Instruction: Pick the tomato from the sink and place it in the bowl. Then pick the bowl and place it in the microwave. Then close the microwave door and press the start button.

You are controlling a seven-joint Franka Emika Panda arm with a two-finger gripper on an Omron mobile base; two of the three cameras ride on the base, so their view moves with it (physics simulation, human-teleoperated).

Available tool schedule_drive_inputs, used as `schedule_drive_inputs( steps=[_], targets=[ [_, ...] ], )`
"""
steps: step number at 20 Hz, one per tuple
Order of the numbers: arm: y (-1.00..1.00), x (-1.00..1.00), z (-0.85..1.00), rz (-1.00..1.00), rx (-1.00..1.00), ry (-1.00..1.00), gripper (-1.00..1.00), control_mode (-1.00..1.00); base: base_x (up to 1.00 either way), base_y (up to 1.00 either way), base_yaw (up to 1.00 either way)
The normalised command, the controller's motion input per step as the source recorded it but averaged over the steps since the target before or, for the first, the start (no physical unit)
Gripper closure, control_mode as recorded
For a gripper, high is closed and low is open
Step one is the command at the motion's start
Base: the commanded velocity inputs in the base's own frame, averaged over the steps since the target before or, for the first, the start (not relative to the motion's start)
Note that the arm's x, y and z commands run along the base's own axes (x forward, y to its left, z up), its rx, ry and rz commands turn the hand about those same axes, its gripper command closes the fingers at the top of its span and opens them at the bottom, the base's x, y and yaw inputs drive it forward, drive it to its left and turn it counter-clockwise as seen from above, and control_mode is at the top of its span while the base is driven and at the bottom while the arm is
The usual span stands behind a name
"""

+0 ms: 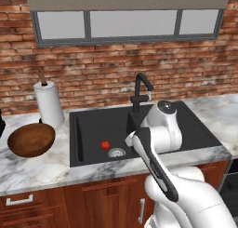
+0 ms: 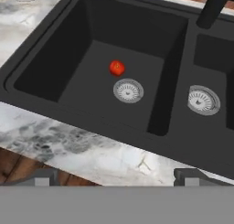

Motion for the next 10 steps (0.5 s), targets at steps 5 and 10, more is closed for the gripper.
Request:
schedule_drive_inputs(
  steps=[5, 10],
  targets=[
    [0.41, 0.59, -0.13, 0.00, 0.00, 0.16, -1.00, -1.00, 0.00, 0.00, 0.00],
    [0.27, 0.65, 0.00, 0.00, 0.00, 0.21, -1.00, -1.00, 0.00, 0.00, 0.00]
  ],
)
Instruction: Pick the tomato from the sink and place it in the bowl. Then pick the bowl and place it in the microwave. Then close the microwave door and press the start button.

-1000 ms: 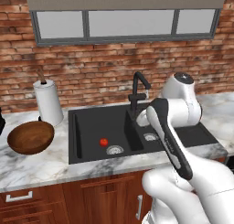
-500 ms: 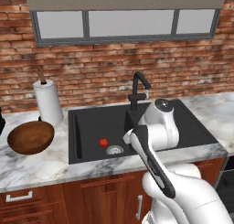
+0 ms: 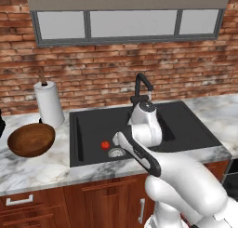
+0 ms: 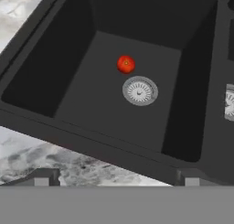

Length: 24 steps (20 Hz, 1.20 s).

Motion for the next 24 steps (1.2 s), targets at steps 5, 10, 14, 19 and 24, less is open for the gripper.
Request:
schedule_drive_inputs(
  steps=[5, 10, 14, 19, 24],
  targets=[
    [0.03, 0.61, -0.08, 0.00, 0.00, 0.19, -1.00, -1.00, 0.00, 0.00, 0.00],
    [0.00, 0.42, -0.45, 0.00, -0.02, 0.03, -1.00, -1.00, 0.00, 0.00, 0.00],
    [0.12, 0.29, -0.52, 0.00, -0.07, 0.00, -1.00, -1.00, 0.00, 0.00, 0.00],
    [0.12, 0.23, -0.44, 0.00, -0.06, 0.00, -1.00, -1.00, 0.00, 0.00, 0.00],
    [0.02, 0.26, -0.12, 0.00, 0.00, 0.00, -1.00, -1.00, 0.00, 0.00, 0.00]
  ],
)
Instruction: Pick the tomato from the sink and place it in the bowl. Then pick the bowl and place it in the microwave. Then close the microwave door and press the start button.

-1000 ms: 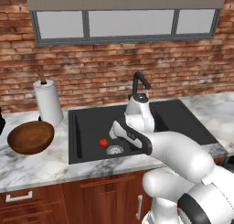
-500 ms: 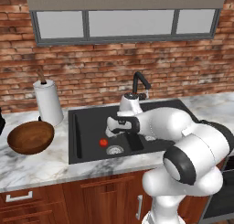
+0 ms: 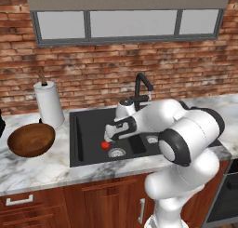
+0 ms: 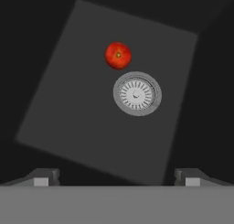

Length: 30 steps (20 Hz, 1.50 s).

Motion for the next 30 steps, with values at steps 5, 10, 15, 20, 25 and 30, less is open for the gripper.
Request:
schedule_drive_inputs(
  steps=[5, 10, 15, 20, 25, 30],
  targets=[
    [0.09, 0.18, -0.30, 0.00, -0.02, 0.00, -1.00, -1.00, 0.00, 0.00, 0.00],
    [0.25, 0.20, -0.46, 0.00, -0.04, 0.00, -1.00, -1.00, 0.00, 0.00, 0.00],
    [0.09, 0.31, -0.22, 0.00, 0.00, 0.00, -1.00, -1.00, 0.00, 0.00, 0.00],
    [0.00, 0.29, -0.20, 0.00, 0.00, 0.00, -1.00, -1.00, 0.00, 0.00, 0.00],
    [0.00, 0.29, -0.26, 0.00, 0.00, 0.00, -1.00, -1.00, 0.00, 0.00, 0.00],
    [0.06, 0.41, -0.27, 0.00, 0.00, 0.00, -1.00, -1.00, 0.00, 0.00, 0.00]
  ],
)
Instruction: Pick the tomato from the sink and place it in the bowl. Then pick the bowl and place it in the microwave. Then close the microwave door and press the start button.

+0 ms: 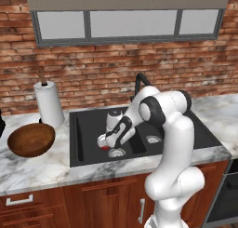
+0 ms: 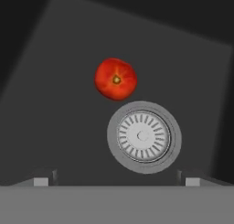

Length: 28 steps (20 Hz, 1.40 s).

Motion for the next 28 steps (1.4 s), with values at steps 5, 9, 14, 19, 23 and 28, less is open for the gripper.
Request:
schedule_drive_inputs(
  steps=[5, 9, 14, 19, 23, 28],
  targets=[
    [0.05, 0.29, -0.29, 0.00, 0.00, 0.00, -1.00, -1.00, 0.00, 0.00, 0.00],
    [0.05, 0.21, -0.28, 0.00, 0.00, 0.00, -1.00, -1.00, 0.00, 0.00, 0.00],
    [0.05, 0.40, -0.25, 0.00, 0.00, 0.00, -1.00, -1.00, 0.00, 0.00, 0.00],
    [0.03, 0.40, -0.20, 0.00, 0.00, 0.00, -1.00, -1.00, 0.00, 0.00, 0.00],
    [0.02, 0.37, -0.20, 0.00, 0.00, 0.00, -1.00, -1.00, 0.00, 0.00, 0.00],
    [0.00, 0.27, -0.22, 0.00, 0.00, 0.00, -1.00, -1.00, 0.00, 0.00, 0.00]
  ],
)
